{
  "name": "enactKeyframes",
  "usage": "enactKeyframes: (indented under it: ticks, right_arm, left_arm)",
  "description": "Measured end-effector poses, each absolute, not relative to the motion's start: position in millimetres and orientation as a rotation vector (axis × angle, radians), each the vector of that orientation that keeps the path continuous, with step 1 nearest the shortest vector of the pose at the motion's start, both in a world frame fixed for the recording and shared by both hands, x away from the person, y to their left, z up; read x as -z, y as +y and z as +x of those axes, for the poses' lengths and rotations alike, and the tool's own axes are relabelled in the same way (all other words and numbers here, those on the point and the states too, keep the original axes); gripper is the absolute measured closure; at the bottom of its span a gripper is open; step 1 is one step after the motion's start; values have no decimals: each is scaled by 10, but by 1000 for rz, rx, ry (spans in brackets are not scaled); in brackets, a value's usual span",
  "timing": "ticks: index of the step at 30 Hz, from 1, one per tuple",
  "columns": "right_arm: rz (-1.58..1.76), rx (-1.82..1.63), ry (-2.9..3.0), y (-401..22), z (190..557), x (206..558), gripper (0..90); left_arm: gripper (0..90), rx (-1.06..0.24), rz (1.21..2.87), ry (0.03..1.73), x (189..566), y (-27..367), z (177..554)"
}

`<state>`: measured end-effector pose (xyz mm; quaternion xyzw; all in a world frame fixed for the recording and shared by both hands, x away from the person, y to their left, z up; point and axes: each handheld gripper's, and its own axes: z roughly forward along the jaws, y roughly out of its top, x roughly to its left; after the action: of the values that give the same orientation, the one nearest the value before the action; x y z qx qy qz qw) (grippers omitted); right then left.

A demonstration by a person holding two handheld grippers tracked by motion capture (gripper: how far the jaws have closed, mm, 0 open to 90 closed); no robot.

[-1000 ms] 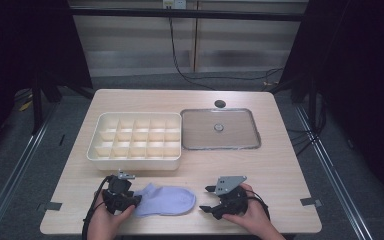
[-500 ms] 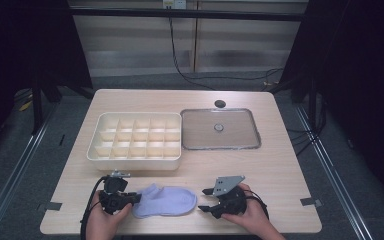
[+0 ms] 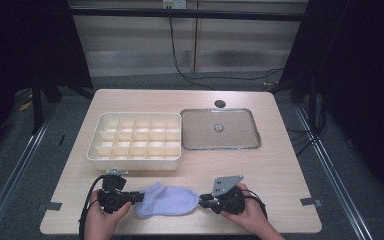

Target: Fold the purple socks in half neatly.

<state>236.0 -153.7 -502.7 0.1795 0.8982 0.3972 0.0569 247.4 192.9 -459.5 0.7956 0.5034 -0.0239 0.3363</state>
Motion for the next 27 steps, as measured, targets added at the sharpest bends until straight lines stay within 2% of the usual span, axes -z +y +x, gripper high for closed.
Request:
enactKeyframes:
  ticks: [2,14,27]
  right_arm:
    - [541,-1207,2729,-1529,2364,5028,792]
    - [554,-1222,2723,-1538,2364,5036,791]
    - [551,-1231,2724,-1543,2365,5041,785]
  left_arm:
    - [798,93,2056,1301,4561,1930,2484]
    - [798,148,2013,1284,4521,1904,2490]
    - [799,149,2044,1270,4434,1799,2508]
